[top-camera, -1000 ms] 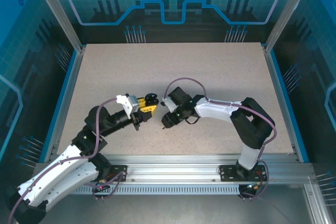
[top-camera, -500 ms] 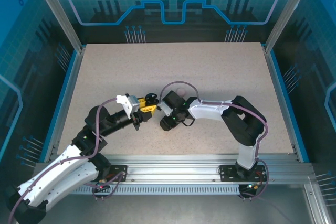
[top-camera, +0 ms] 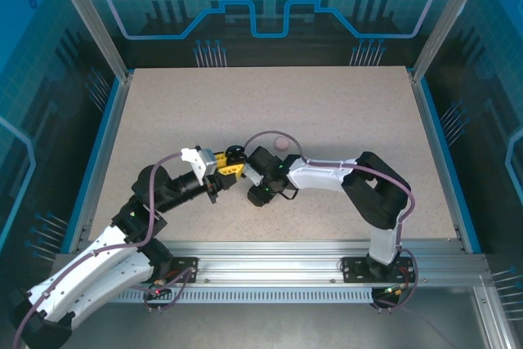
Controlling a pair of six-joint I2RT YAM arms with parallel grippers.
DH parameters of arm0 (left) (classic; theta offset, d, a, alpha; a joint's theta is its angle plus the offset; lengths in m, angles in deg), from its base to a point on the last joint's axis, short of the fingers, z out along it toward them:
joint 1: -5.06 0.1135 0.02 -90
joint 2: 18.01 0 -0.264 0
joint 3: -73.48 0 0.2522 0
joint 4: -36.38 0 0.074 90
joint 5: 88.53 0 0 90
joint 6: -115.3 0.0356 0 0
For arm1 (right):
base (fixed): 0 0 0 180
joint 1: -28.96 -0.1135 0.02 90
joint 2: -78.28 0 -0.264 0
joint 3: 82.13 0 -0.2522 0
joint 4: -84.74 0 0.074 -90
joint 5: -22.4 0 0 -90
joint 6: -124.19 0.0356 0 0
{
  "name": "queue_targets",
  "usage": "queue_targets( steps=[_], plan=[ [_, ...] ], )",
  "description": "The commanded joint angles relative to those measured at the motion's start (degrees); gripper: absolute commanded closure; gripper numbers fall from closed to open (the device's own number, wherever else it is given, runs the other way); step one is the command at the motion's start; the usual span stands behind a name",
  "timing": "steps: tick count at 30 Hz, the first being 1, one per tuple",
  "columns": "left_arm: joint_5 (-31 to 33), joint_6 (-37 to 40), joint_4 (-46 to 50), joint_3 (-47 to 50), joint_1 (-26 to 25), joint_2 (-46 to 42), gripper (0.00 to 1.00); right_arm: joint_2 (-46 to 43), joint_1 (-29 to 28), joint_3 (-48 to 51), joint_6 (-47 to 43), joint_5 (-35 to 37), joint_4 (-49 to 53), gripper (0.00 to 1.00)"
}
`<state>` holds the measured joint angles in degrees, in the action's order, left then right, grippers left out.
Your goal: Insert the wireless bluetooth earbuds into the charging case
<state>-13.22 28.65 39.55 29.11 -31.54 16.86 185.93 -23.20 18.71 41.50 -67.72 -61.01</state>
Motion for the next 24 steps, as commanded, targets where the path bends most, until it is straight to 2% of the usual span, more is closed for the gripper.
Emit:
queue_targets(
  steps=[1, 7, 24],
  plan=[
    [0.8, -0.3, -1.3, -0.9, -0.3, -0.4, 0.98, 3.1, -2.0, -0.7, -2.0, 2.5, 4.9, 0.62],
    [0.8, -0.3, -1.3, -0.9, -0.3, -0.4, 0.98, 1.7, -2.1, 0.7, -2.5, 3.1, 4.9, 0.61],
    [0.7, -0.5, -2.2, -1.0, -0.3, 0.3, 0.98, -5.6, 0.9, 2.5, -2.3, -2.9, 1.5, 0.56]
  ],
)
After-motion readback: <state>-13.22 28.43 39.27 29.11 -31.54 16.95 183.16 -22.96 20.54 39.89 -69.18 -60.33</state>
